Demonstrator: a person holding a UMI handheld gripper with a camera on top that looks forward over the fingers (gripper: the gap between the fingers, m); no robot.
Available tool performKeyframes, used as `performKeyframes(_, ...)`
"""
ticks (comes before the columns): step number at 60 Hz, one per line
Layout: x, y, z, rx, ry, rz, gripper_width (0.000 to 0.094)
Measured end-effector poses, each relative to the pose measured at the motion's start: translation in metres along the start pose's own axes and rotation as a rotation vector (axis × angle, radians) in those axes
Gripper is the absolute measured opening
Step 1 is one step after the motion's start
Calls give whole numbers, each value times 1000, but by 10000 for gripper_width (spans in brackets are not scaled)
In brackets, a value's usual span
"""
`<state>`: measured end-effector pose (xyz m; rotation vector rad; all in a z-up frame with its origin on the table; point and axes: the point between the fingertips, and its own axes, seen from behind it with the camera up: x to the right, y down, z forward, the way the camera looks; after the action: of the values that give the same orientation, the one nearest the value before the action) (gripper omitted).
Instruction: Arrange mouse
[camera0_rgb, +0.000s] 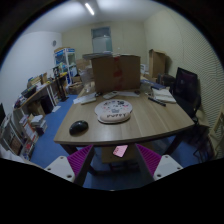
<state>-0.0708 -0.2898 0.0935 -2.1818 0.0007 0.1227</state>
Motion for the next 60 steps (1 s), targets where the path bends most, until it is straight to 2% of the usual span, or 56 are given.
performKeyframes(14,-18,8,12,-3,-47,7,835)
performKeyframes(30,-115,21,69,-32,-207,-35,831)
performKeyframes(40,-177,16,121,-19,-281,-86,835)
performKeyframes(48,-204,17,162,-26,-290,-132,836)
performKeyframes(51,-201,21,177,-44,-259,-145,829)
performKeyframes(52,-199,19,180,-30,-252,-151,880)
performKeyframes(53,-200,16,184,-14,-245,-156,816)
performKeyframes(60,-203,4,205,7,-215,-161,819)
